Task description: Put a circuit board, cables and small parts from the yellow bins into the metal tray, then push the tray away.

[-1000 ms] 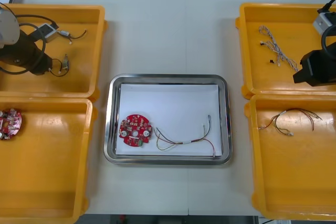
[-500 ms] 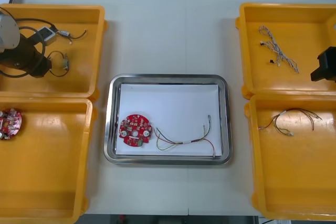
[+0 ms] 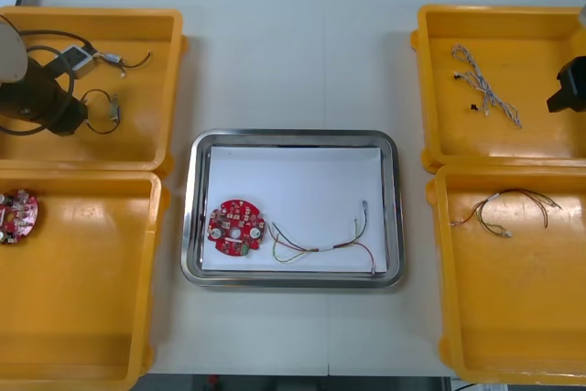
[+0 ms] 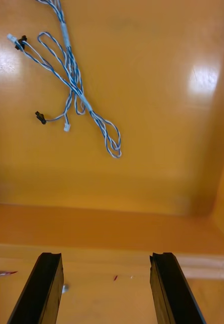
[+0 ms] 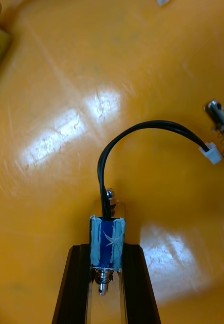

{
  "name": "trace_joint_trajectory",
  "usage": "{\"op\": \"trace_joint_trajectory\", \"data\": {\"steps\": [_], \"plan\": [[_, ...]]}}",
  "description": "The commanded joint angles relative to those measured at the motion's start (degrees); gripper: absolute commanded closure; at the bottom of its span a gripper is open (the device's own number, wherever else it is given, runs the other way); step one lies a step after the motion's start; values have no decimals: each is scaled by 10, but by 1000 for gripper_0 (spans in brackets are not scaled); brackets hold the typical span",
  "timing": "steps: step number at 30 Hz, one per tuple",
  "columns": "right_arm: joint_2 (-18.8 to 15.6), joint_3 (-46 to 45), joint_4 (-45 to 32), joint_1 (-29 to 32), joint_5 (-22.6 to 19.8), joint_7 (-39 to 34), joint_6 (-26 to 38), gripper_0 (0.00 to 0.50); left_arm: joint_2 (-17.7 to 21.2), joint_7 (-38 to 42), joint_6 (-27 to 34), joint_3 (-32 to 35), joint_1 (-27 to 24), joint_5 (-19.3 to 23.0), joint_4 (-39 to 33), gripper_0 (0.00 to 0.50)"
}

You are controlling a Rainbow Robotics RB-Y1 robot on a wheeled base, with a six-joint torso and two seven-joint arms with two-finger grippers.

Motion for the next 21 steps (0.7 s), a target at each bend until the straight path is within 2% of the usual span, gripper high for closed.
{"op": "trace_joint_trajectory", "data": {"steps": [1,9,15,21], "plan": [[-20,41,52,-53,3,51,-43,0,-1,-85,45,48,10,11,-25,500],[-19,91,158,-105,-3,78,-111,0,12,-57,154,107,32,17,-115,500],[-9,125,238,-138,-4,86,-166,0,28,24,262,137,55,18,-224,500],[12,126,293,-159,-5,97,-193,0,36,95,360,170,66,26,-307,500]]}}
